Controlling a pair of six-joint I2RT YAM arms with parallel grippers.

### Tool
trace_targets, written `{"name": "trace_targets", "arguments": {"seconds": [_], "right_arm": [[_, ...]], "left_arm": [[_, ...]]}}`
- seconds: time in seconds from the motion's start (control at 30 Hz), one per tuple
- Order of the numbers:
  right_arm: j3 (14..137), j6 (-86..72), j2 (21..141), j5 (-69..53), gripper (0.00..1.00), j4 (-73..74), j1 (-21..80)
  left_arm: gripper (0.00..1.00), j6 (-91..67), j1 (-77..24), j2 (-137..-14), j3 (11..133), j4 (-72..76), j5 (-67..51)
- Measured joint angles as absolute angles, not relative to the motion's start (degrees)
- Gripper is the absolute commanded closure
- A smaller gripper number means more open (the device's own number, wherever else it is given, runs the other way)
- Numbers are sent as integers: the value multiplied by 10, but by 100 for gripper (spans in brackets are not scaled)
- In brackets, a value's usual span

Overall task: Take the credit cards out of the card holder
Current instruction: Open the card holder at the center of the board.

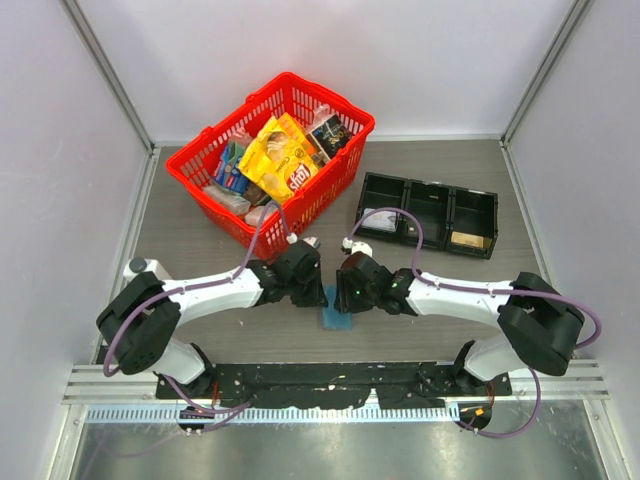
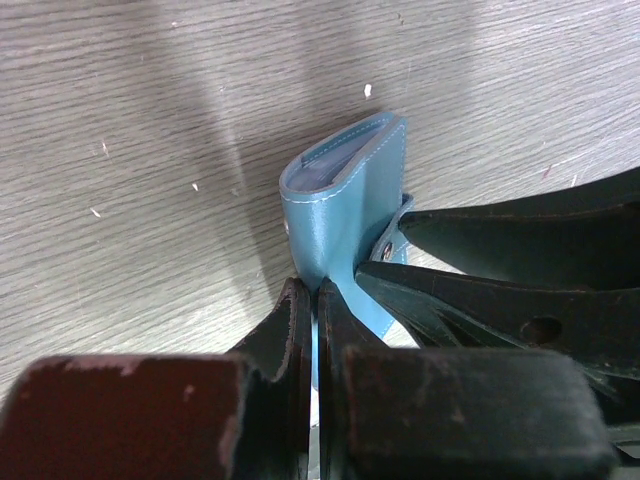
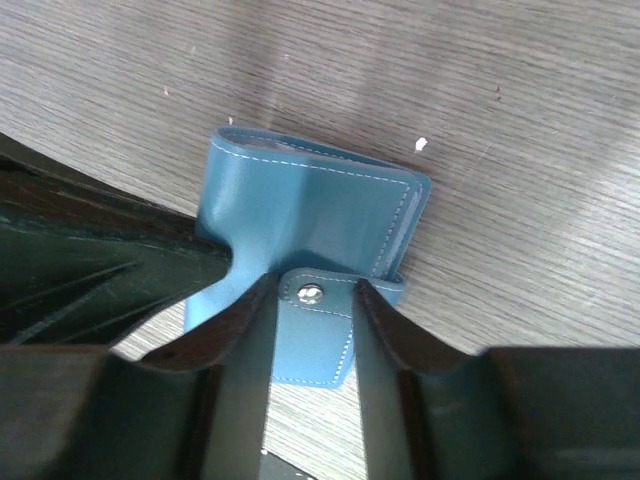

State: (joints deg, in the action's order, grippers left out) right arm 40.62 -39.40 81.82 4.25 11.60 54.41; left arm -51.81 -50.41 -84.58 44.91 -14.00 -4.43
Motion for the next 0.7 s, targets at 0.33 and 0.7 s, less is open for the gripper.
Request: {"name": "trace_targets", "arguments": {"seconds": [0.33, 0.7], "right_arm": [[416, -394, 817, 86, 99, 126, 552], [399, -392, 777, 144, 89, 174, 551]], "left_arm": [[100, -504, -508, -840, 457, -150, -27], [100, -480, -510, -828, 469, -168, 4]]}}
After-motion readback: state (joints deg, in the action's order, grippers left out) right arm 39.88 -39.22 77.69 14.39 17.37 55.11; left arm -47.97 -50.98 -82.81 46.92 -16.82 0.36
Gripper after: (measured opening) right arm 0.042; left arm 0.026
